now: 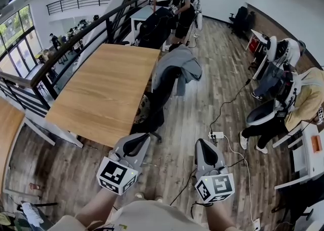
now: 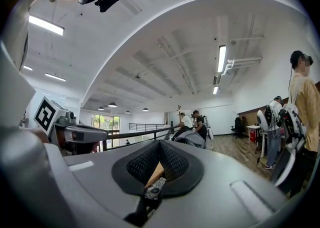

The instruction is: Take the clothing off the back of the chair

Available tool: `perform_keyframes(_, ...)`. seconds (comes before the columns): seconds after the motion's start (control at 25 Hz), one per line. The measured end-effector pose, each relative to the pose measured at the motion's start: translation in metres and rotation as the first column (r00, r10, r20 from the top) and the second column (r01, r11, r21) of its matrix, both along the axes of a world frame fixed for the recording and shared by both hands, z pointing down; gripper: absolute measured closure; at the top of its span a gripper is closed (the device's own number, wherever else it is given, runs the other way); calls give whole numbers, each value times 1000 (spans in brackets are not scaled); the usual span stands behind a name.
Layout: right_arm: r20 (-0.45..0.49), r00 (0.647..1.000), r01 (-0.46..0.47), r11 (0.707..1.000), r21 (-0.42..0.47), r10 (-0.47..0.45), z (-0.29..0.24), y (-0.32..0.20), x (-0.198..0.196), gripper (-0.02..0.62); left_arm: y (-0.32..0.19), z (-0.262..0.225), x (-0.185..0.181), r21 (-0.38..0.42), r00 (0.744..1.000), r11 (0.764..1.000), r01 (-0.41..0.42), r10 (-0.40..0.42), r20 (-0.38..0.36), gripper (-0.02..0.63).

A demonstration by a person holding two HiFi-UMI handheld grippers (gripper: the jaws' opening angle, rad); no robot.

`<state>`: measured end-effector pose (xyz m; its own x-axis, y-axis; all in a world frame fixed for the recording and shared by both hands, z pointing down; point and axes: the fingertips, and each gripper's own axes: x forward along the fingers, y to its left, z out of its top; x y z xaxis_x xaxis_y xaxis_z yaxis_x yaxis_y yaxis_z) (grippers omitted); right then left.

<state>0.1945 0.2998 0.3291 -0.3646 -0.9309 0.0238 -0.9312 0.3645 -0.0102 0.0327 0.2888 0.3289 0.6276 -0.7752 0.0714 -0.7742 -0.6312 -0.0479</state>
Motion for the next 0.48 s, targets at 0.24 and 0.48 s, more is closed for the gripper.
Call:
perform_keyframes(0.24,-9,999,32,1000,0,-32,5,6,12,594,14,1,16,8,1000,1000,19,-19,4,604)
perform_keyframes(0.48,-15,1000,27,1000,-3,-27,12,10,32,594,26,2,30,10,999,999,31,-31,12,604)
